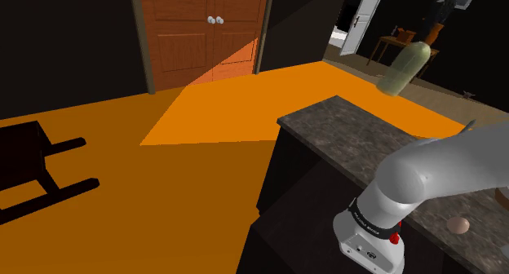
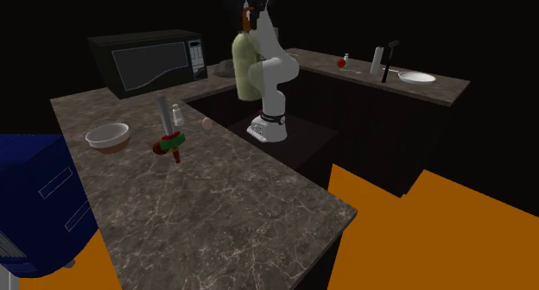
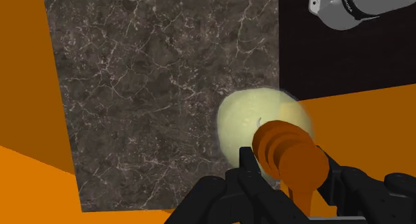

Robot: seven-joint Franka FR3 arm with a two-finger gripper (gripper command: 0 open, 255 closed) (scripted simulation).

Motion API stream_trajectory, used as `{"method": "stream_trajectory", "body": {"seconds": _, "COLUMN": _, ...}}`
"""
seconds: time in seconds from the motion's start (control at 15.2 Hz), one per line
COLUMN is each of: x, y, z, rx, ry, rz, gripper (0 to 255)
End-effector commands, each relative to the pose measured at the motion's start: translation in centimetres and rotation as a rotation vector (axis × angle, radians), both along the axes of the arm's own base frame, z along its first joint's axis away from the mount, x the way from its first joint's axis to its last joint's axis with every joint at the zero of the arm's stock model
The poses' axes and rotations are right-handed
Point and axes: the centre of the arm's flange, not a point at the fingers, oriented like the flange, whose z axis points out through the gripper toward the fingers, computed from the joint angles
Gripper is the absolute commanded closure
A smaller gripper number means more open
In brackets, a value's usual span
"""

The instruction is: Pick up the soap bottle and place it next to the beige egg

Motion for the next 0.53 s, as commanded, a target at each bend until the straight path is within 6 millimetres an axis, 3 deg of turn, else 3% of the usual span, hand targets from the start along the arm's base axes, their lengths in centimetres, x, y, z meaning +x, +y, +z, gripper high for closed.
{"method": "stream_trajectory", "body": {"seconds": 0.0, "x": -2.4, "y": 0.9, "z": -0.2, "rx": -0.001, "ry": 0.001, "rz": 0.000, "gripper": 255}}
{"method": "stream_trajectory", "body": {"seconds": 0.46, "x": -11.4, "y": 3.1, "z": -0.1, "rx": -0.001, "ry": 0.001, "rz": 0.000, "gripper": 255}}
